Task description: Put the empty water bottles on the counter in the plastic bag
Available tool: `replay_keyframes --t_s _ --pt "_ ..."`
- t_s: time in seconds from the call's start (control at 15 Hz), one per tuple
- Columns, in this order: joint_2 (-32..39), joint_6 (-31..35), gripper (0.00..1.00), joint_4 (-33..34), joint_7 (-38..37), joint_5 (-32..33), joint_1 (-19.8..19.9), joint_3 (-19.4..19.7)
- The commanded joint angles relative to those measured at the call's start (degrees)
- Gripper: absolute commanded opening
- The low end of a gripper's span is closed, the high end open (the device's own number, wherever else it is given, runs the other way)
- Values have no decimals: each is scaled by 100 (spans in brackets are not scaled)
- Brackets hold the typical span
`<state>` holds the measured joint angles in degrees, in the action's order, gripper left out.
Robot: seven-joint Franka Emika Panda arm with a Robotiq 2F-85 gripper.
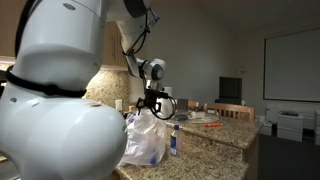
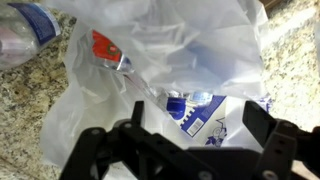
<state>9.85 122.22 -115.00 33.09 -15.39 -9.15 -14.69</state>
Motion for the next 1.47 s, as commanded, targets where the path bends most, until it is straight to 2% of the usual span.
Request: replay_keyframes --t_s 0.0,0.33,0.73,0.87,1.07,1.27,1.4 --pt "-384 790 100 -541 -12 -767 161 118" --pt "-296 1185 100 -166 -482 -1285 306 441" --pt "-74 1646 100 205 -2212 -960 316 710" --pt "41 1778 100 251 -2906 -707 301 811" --pt "205 1771 100 288 -4154 79 209 1000" --pt "416 1415 100 418 -5469 1026 44 1199" --pt "576 918 100 587 -6188 1514 -100 1287"
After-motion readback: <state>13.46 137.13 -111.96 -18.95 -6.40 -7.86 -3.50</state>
